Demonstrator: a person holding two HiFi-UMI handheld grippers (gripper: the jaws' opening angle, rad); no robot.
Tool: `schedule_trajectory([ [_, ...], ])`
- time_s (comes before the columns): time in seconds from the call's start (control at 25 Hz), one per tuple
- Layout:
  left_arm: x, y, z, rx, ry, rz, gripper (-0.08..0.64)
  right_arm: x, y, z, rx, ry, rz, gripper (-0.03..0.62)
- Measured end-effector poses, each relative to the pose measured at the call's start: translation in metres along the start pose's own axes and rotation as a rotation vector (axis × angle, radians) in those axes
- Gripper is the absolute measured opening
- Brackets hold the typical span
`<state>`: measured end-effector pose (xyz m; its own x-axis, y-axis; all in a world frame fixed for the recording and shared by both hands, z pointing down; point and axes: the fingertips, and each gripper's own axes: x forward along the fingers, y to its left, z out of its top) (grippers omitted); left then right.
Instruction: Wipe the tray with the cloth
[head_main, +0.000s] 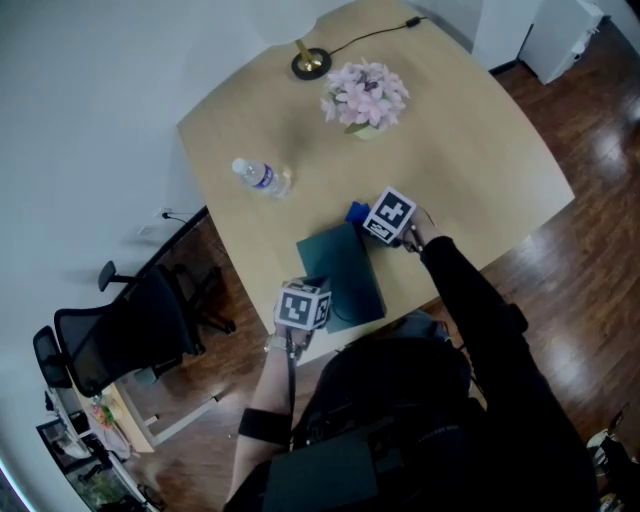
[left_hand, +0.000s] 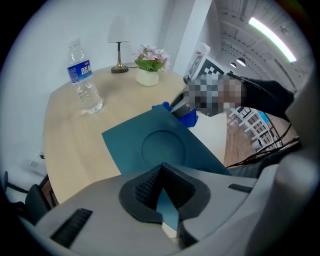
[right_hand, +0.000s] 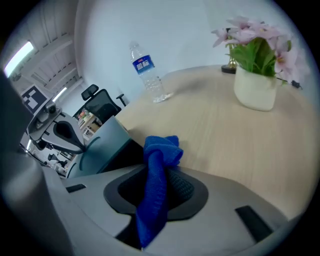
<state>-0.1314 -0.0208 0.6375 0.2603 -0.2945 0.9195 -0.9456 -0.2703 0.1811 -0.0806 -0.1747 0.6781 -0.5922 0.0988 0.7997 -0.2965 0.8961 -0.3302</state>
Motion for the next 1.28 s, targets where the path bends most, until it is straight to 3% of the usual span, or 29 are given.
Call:
schedule_trajectory([
  [0.12, 0.0, 0.001, 0.001, 0.005, -0.002, 0.002, 0.0, 0.004, 0.013, -0.017, 0.033, 0.039, 0.042, 0.098],
  [0.48, 0.001, 0.005, -0.001, 0.053, -0.007, 0.004, 0.0, -0.005, 0.09, -0.077, -0.052, 0.061, 0.123, 0.098],
  [0.88, 0.005, 0.009, -0.001, 0.087, -0.022, -0.003, 0.0, -0.019, 0.17, -0.181, 0.061, 0.159, 0.18, 0.098],
  [1.08, 0.006, 0.007, -0.002, 0.104, -0.04, 0.003, 0.0, -0.037, 0.209, -0.196, 0.076, 0.107, 0.265, 0.098],
  [1.28, 0.005, 0.006, 0.0, 0.07, -0.084, 0.002, 0.002, -0.074, 0.224, -0.167, 0.074, -0.032, 0.332, 0.098],
])
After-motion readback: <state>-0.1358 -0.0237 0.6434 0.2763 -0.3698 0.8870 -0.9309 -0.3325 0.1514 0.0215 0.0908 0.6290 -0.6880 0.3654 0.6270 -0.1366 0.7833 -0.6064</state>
